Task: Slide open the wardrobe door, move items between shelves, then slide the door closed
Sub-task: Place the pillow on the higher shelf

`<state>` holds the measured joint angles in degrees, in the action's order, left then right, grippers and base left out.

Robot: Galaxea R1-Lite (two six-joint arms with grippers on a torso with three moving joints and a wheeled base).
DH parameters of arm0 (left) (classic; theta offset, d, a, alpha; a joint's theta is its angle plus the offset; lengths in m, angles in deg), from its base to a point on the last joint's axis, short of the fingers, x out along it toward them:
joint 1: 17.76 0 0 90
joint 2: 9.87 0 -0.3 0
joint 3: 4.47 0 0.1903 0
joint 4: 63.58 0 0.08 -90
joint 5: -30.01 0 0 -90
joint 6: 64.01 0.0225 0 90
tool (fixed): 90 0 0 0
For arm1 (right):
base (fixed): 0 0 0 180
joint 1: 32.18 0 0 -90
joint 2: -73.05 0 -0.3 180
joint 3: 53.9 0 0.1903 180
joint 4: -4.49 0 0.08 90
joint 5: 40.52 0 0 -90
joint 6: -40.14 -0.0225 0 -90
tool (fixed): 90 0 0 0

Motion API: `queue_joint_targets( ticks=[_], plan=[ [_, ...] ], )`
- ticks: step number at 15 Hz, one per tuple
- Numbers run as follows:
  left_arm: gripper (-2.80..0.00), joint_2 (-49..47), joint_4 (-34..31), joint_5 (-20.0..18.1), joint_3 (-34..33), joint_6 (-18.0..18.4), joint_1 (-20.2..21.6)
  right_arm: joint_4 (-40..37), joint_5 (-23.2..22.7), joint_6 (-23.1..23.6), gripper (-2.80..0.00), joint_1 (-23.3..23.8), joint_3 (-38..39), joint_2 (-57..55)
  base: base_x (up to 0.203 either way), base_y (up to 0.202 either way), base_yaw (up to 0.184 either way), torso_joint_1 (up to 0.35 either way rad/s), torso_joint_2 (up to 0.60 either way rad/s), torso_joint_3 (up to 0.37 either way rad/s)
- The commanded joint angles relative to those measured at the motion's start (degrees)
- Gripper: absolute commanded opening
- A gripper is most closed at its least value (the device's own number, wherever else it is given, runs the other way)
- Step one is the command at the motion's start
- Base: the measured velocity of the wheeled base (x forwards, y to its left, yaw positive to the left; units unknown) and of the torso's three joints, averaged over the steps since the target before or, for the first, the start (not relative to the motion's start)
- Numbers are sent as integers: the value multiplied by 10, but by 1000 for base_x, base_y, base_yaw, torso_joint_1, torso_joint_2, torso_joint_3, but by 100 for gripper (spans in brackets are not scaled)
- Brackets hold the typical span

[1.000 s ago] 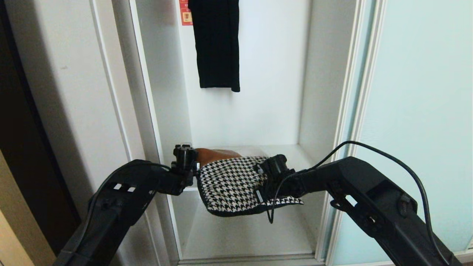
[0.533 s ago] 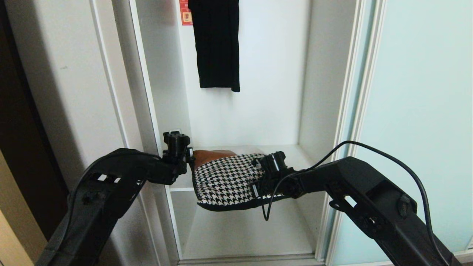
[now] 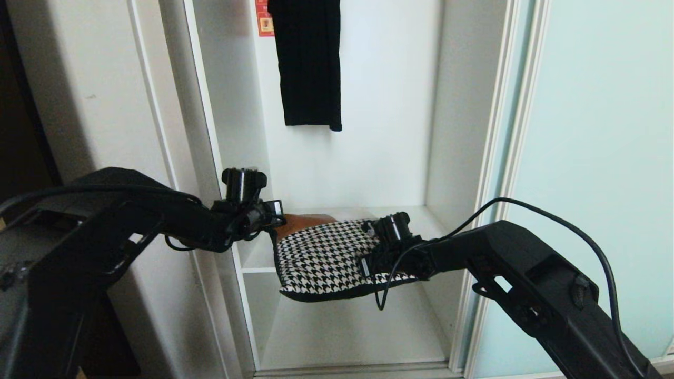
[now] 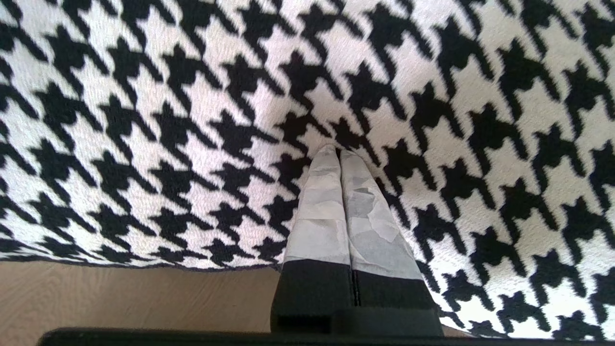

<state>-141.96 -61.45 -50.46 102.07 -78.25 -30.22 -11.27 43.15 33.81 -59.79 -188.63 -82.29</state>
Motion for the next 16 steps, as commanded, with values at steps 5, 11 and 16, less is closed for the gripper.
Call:
queue_joint_targets(
  ticks=[5,11,16],
  plan=[
    [-280,39,-500,-340,116,-29,4,9,-4,-12,-280,9,0,-1,0,0,0,0,0,0],
    [-280,-72,-757,-348,273,93,7,9,-19,-12,-280,11,-1,-11,0,0,0,0,0,0],
    [-280,-84,-825,-311,274,168,6,9,-19,-13,-280,14,-1,-9,0,0,0,0,0,0]
  ],
)
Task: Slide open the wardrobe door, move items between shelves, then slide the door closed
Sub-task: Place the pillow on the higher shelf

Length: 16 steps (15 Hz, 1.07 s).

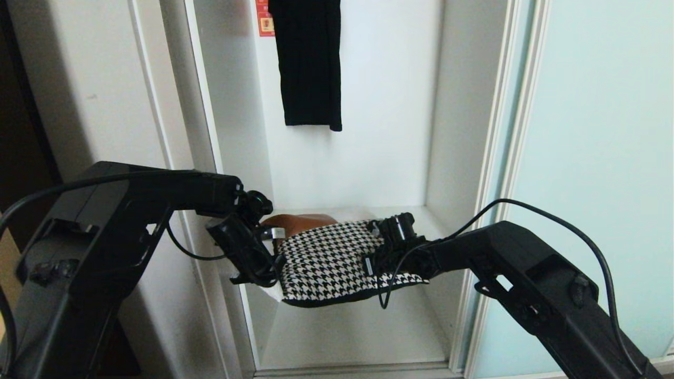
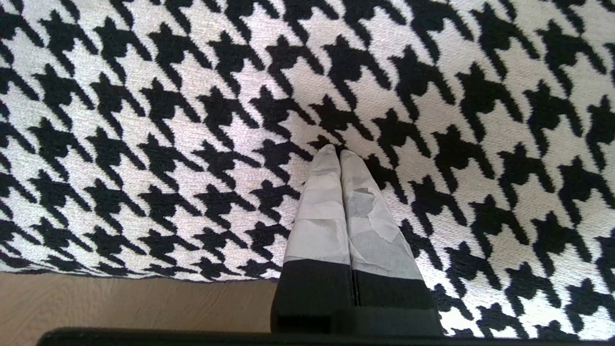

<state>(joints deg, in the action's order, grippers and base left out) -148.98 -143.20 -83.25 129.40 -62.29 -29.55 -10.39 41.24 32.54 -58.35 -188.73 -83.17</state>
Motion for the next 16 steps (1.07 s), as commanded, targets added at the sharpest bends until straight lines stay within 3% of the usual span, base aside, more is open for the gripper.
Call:
queue_joint_targets(
  ticks=[1,7,11,16],
  plan=[
    [-280,-16,-2,30,2,10,-2,0,-1,0,-280,1,0,1,0,0,0,0,0,0],
    [-280,-40,70,52,3,3,-12,1,-16,-1,-280,4,0,12,0,0,0,0,0,0],
    [-280,-32,33,43,2,7,-24,2,-29,-1,-280,9,-1,7,0,0,0,0,0,0],
    [-280,-62,122,87,3,-13,-27,4,-32,-1,-280,12,-1,10,0,0,0,0,0,0]
  ],
)
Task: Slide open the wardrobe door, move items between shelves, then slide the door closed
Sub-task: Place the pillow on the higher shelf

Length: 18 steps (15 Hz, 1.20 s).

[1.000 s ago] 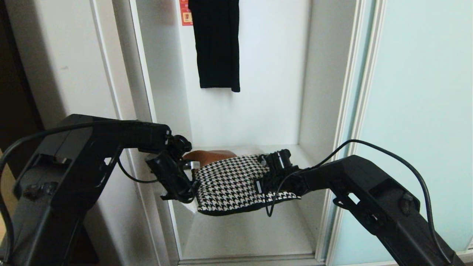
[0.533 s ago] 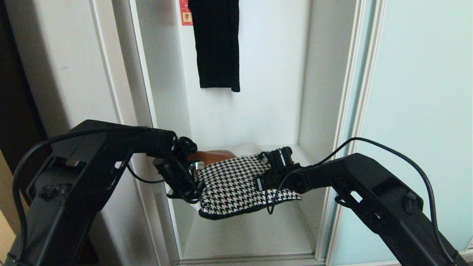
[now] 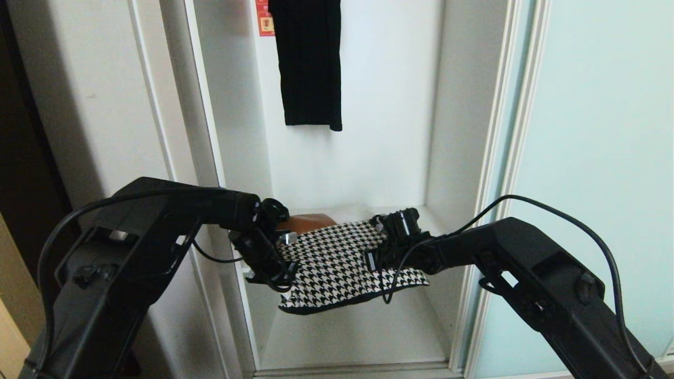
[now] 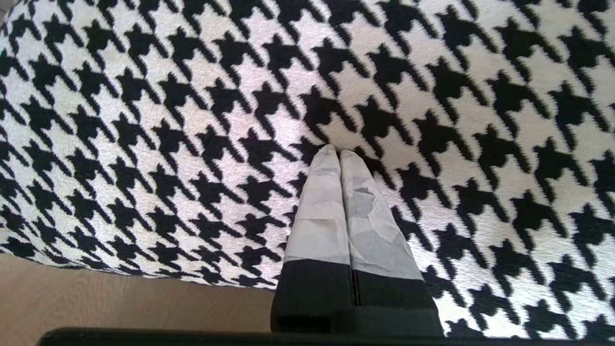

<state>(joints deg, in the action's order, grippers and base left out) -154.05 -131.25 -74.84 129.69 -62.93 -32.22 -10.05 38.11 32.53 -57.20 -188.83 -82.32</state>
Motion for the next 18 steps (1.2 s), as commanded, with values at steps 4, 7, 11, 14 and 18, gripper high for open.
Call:
queue_joint_targets(
  ticks=[4,7,11,14,18],
  plan=[
    [-280,33,-43,-31,0,-11,0,1,-1,0,-280,1,0,2,0,0,0,0,0,0],
    [-280,70,-104,-100,0,-5,-5,1,-1,0,-280,2,0,2,0,0,0,0,0,0],
    [-280,66,-144,-120,-1,5,-13,0,-1,-1,-280,8,1,4,0,0,0,0,0,0],
    [-280,36,-127,-86,0,13,-13,0,-1,-14,-280,16,2,10,0,0,0,0,0,0],
    [-280,7,-93,-13,0,12,-13,-3,0,-50,-280,31,4,24,0,0,0,0,0,0]
  ],
)
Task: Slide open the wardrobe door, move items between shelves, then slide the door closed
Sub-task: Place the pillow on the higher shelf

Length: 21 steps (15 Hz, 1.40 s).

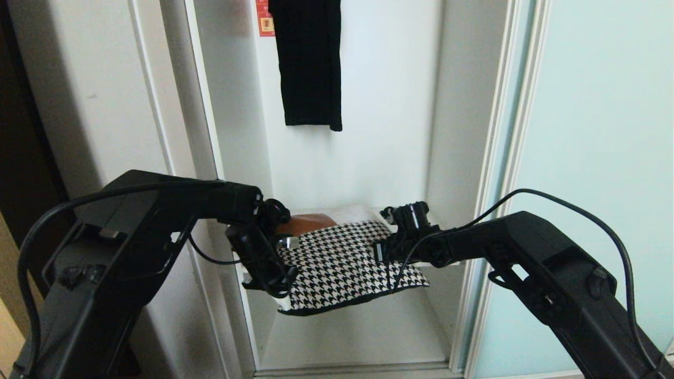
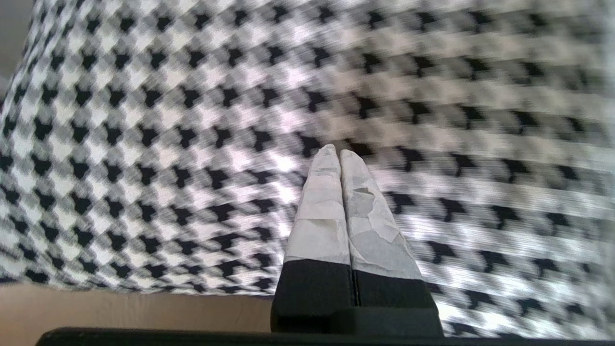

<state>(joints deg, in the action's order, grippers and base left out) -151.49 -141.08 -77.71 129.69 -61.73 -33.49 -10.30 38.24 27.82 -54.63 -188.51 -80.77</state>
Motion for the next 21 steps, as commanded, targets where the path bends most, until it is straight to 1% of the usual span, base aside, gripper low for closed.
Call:
queue_joint_targets(
  ticks=[1,6,9,10,11,12,14,15,17,18,21],
  plan=[
    [-280,-23,13,28,0,-1,-2,-2,-1,-5,-280,8,1,14,0,0,0,0,0,0],
    [-280,-20,4,28,0,0,-22,-4,0,-6,-280,17,4,23,0,0,0,0,0,0],
    [-280,5,-31,-1,-1,3,-40,-4,-1,-8,-280,23,13,26,0,0,0,0,0,0],
    [-280,0,-37,1,-1,3,-47,-4,-1,-12,-280,28,12,27,0,0,0,0,0,0],
    [-280,-8,-31,10,0,3,-49,-4,-1,-16,-280,30,12,33,0,0,0,0,0,0],
    [-280,-16,-22,34,0,3,-49,-4,-1,-21,-280,34,12,35,0,0,0,0,0,0],
    [-280,-31,-8,95,0,3,-49,-4,-1,-25,-280,38,13,38,0,0,0,0,0,0],
    [-280,-40,4,115,0,3,-49,-4,-1,-28,-280,43,13,39,0,0,0,0,0,0],
    [-280,-60,43,170,0,-2,-48,-5,-1,-34,-280,49,13,46,0,0,0,0,0,0],
    [-280,-65,53,182,0,-4,-48,-5,-1,-35,-280,51,13,48,0,0,0,0,0,0],
    [-280,-77,81,190,0,-5,-48,-5,-2,-35,-280,57,12,51,0,0,0,0,0,0]
  ],
)
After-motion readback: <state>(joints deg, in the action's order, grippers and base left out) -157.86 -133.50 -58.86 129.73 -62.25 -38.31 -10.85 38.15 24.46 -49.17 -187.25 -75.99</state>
